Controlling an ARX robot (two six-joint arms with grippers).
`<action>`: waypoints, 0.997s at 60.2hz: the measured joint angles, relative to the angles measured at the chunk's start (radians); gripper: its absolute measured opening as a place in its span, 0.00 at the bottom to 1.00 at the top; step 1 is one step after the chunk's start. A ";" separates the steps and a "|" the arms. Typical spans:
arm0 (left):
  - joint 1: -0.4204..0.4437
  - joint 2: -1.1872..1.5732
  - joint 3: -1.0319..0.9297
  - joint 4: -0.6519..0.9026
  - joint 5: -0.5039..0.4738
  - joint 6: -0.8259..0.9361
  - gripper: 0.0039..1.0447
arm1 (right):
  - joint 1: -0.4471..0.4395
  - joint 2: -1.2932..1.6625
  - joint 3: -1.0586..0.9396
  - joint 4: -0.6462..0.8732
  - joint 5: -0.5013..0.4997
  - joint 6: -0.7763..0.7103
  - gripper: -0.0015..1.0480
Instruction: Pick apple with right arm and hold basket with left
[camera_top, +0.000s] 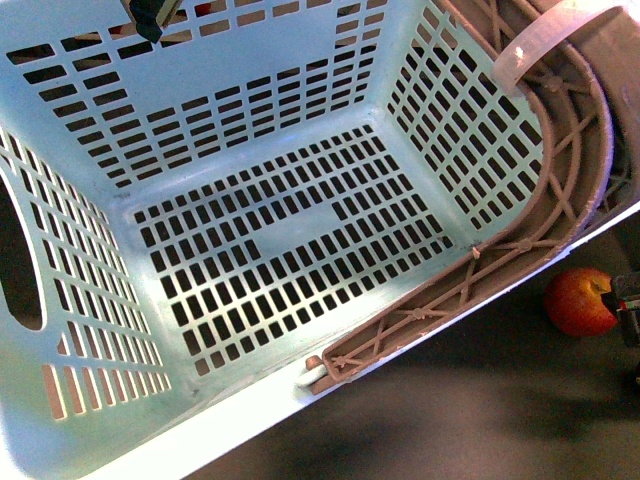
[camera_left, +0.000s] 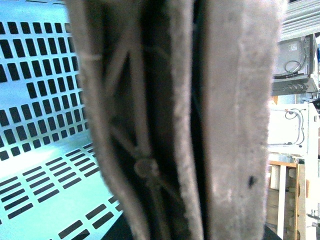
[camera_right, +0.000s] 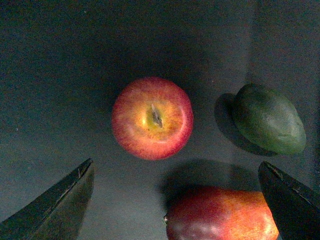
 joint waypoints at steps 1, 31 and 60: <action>0.000 0.000 0.000 0.000 0.000 0.000 0.14 | 0.002 0.006 0.002 0.000 0.001 0.000 0.92; 0.000 0.000 0.000 0.000 0.000 0.000 0.14 | 0.050 0.169 0.150 -0.046 0.045 0.029 0.92; 0.000 0.000 0.000 0.000 -0.001 0.000 0.14 | 0.056 0.283 0.299 -0.134 0.082 0.039 0.92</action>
